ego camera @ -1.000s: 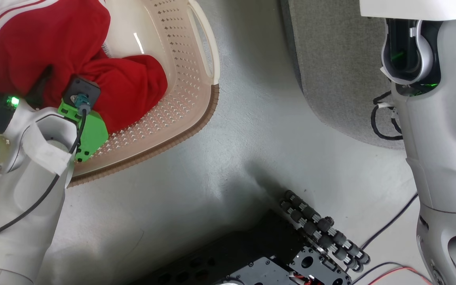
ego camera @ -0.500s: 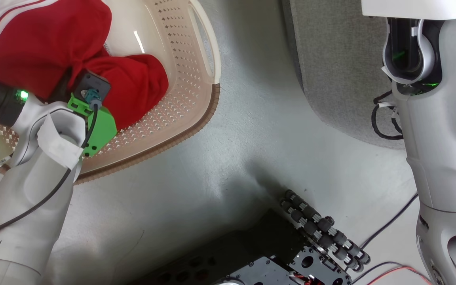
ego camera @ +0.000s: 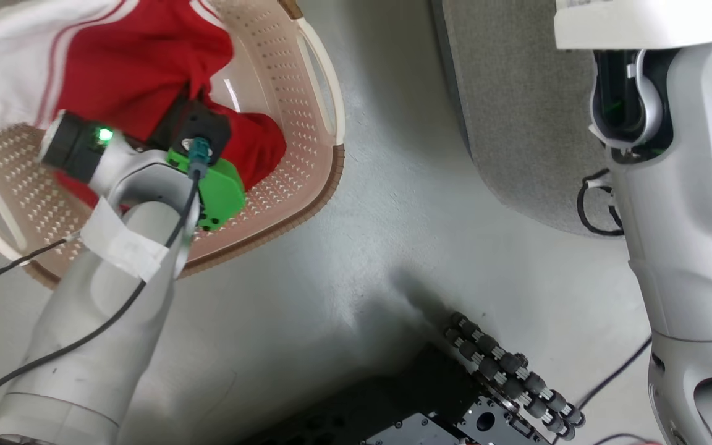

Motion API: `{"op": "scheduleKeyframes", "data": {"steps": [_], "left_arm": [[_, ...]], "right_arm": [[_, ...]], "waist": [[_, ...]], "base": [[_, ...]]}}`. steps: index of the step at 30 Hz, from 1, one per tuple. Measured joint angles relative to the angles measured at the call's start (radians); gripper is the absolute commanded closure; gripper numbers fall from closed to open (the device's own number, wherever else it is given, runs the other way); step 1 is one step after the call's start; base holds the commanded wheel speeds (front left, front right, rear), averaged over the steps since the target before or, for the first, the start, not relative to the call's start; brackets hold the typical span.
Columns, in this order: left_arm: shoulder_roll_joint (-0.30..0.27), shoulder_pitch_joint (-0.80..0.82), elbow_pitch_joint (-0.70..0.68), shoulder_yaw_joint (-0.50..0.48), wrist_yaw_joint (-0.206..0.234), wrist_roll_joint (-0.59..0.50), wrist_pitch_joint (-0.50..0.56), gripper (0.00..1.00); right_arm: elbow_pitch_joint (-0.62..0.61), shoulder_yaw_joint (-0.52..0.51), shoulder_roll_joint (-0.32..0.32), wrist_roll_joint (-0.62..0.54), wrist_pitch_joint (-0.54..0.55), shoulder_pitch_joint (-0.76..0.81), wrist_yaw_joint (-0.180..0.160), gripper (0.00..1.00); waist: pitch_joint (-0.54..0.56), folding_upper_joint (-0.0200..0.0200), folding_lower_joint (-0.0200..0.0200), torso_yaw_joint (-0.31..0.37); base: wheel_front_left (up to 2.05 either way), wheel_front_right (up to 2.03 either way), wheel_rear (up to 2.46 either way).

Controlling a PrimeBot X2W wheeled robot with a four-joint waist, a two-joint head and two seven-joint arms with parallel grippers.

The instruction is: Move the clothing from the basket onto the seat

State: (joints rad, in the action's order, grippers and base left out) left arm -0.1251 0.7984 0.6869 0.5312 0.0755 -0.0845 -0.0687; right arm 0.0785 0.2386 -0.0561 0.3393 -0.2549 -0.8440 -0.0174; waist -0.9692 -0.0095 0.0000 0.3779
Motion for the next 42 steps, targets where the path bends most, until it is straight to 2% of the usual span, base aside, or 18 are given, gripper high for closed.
{"op": "scheduleKeyframes", "data": {"steps": [7, 15, 28, 42], "left_arm": [[0.052, -0.015, -0.026, 0.023, -0.041, 0.025, -0.067, 1.00], [0.066, -0.031, -0.070, 0.030, -0.062, 0.081, -0.134, 1.00], [0.078, -0.093, -0.140, 0.031, -0.093, 0.183, -0.154, 1.00], [0.082, -0.202, -0.166, 0.009, -0.093, 0.274, -0.163, 1.00]], "right_arm": [[0.045, -0.016, 0.000, -0.034, 0.000, 0.062, 0.008, 0.00], [0.081, -0.045, -0.004, -0.059, 0.000, 0.123, 0.019, 0.00], [0.145, -0.092, -0.030, -0.086, 0.000, 0.260, 0.029, 0.00], [0.215, -0.085, -0.027, -0.103, 0.000, 0.406, 0.052, 0.00]], "waist": [[0.072, 0.0000, 0.0000, -0.026], [0.172, 0.0000, 0.0000, -0.072], [0.363, 0.0000, -0.0001, -0.168], [0.567, 0.0000, -0.0001, -0.241]], "base": [[0.00, 0.00, 0.00], [0.00, 0.00, 0.00], [0.00, 0.00, 0.00], [0.00, 0.00, 0.00]]}}
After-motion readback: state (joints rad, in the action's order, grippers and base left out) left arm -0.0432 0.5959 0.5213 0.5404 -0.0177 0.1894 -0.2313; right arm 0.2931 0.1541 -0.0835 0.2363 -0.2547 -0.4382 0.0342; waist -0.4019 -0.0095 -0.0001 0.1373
